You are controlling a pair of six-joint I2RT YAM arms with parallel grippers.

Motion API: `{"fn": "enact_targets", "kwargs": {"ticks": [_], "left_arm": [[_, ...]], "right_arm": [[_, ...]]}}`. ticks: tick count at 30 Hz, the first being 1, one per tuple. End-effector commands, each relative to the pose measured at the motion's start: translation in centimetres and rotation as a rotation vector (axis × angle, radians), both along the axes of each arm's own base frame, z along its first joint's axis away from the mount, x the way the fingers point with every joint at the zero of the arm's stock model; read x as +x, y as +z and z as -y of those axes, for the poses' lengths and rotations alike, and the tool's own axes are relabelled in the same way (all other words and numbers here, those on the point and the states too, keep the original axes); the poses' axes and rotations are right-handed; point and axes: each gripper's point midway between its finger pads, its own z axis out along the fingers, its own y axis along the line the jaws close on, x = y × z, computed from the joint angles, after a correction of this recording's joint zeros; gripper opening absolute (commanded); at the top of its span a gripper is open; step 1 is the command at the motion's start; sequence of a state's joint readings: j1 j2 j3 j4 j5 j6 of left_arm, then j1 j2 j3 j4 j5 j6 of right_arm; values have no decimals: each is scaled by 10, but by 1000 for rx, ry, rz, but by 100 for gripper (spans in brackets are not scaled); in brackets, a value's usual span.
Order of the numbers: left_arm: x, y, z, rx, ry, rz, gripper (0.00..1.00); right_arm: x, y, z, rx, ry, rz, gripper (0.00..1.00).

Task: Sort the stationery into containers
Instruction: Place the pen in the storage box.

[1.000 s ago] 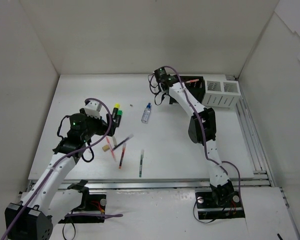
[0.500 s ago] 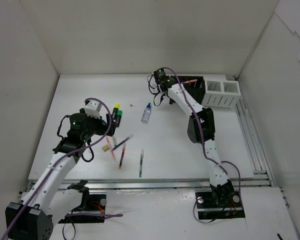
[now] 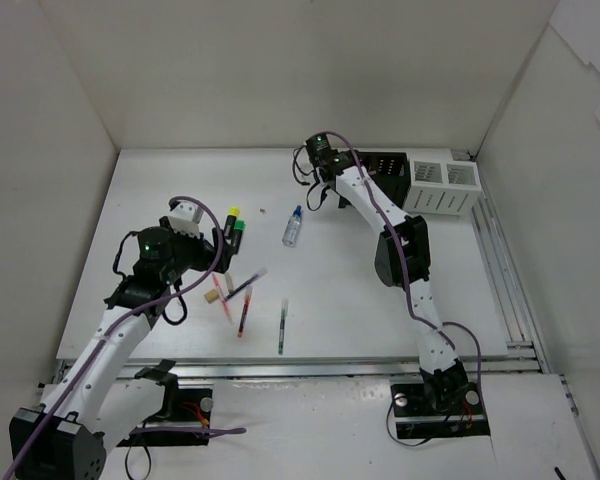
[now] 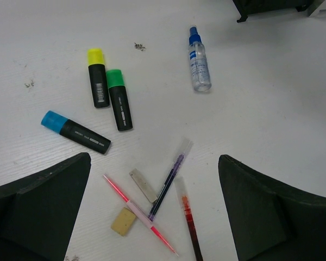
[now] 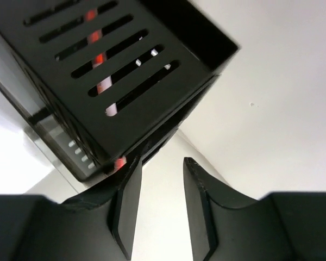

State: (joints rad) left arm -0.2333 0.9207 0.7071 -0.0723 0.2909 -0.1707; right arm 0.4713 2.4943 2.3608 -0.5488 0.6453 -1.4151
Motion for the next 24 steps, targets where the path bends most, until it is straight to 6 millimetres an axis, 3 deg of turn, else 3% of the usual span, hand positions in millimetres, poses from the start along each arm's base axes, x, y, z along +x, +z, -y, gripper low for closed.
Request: {"fn": "enact_targets", "kwargs": {"ticks": [1, 2, 4, 5, 7, 8, 10, 11, 12, 13, 14, 15, 16, 17, 18, 19, 20, 21, 22, 24], "left_arm": [[6, 52, 3, -50, -6, 133, 99], [5, 57, 2, -52, -6, 138, 99], [3, 65, 3, -61, -11, 149, 99], [1, 66, 4, -64, -13, 147, 99], [-3, 73, 4, -77, -20, 160, 99], [-5, 74, 5, -82, -20, 158, 99], [-8, 77, 2, -94, -6, 161, 99], [-10, 76, 1, -98, 6, 151, 99], [-11, 75, -1, -118, 31, 132, 99], [-10, 73, -8, -120, 80, 121, 99], [-12, 68, -11, -122, 106, 90, 99], [-13, 64, -14, -126, 131, 67, 100], [-14, 62, -20, -145, 178, 45, 99], [-17, 56, -23, -145, 203, 13, 99], [-20, 56, -30, -147, 247, 10, 99], [-22, 52, -34, -166, 285, -15, 99], [-27, 44, -38, -160, 313, -48, 100], [-33, 44, -44, -164, 344, -48, 99], [-35, 34, -56, -165, 426, -72, 99], [-41, 32, -65, -189, 487, -64, 99]], "right_arm": [[-1, 82, -15, 172, 29, 169, 34], [-2, 104, -19, 224, 39, 217, 37], [-6, 128, -27, 300, 43, 279, 40], [-11, 148, -32, 344, 62, 315, 43], [-20, 168, -41, 418, 73, 356, 44], [-29, 189, -43, 465, 88, 391, 45], [-38, 203, -51, 569, 76, 437, 51], [-50, 225, -52, 639, 81, 479, 69], [-56, 231, -53, 741, 40, 512, 89], [-64, 220, -61, 792, 22, 493, 98], [-78, 237, -60, 880, 8, 522, 98], [-85, 233, -66, 1036, -67, 536, 98], [-93, 211, -72, 1100, -122, 500, 98], [-107, 219, -73, 1300, -236, 534, 98], [-114, 207, -76, 1370, -304, 522, 98], [-124, 173, -78, 1402, -394, 469, 98], [-139, 173, -87, 1552, -472, 437, 98], [-149, 154, -93, 1596, -526, 380, 98], [-169, 122, -103, 1598, -562, 279, 98], [-187, 96, -111, 1623, -637, 243, 98]]}}
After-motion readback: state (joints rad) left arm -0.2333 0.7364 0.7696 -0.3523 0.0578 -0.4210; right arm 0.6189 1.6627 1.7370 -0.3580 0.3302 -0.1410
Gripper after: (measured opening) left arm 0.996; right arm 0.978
